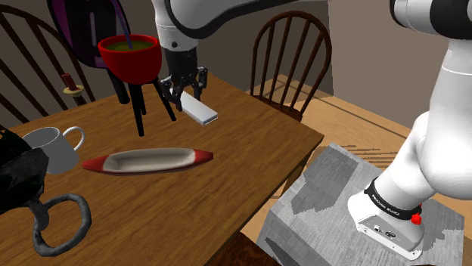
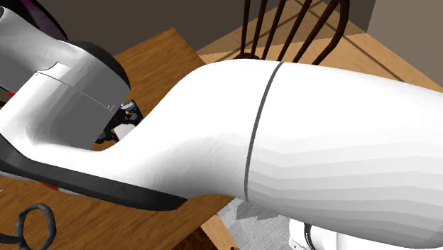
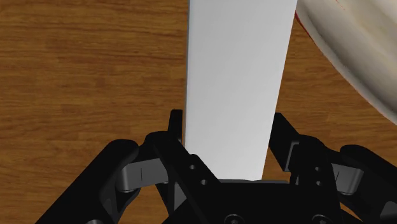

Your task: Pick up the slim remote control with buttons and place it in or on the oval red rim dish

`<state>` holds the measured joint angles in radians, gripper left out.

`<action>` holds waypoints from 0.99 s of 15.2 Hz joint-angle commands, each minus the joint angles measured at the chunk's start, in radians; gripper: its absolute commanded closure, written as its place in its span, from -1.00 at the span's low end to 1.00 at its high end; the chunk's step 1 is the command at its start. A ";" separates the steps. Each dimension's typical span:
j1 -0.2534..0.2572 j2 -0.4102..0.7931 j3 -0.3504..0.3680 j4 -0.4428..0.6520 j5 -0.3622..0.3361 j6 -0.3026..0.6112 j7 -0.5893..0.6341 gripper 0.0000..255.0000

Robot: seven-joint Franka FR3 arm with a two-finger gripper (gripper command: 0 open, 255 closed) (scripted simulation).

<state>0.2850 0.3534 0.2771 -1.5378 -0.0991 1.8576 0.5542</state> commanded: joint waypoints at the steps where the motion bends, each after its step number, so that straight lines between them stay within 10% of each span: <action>1: 0.033 0.026 0.011 0.036 -0.010 -0.012 0.044 1.00; 11: 0.241 0.237 0.049 0.359 -0.078 -0.134 0.256 1.00; 15: 0.236 0.237 0.047 0.305 -0.078 -0.080 0.259 1.00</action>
<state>0.5215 0.5907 0.3238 -1.2217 -0.1769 1.7655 0.8104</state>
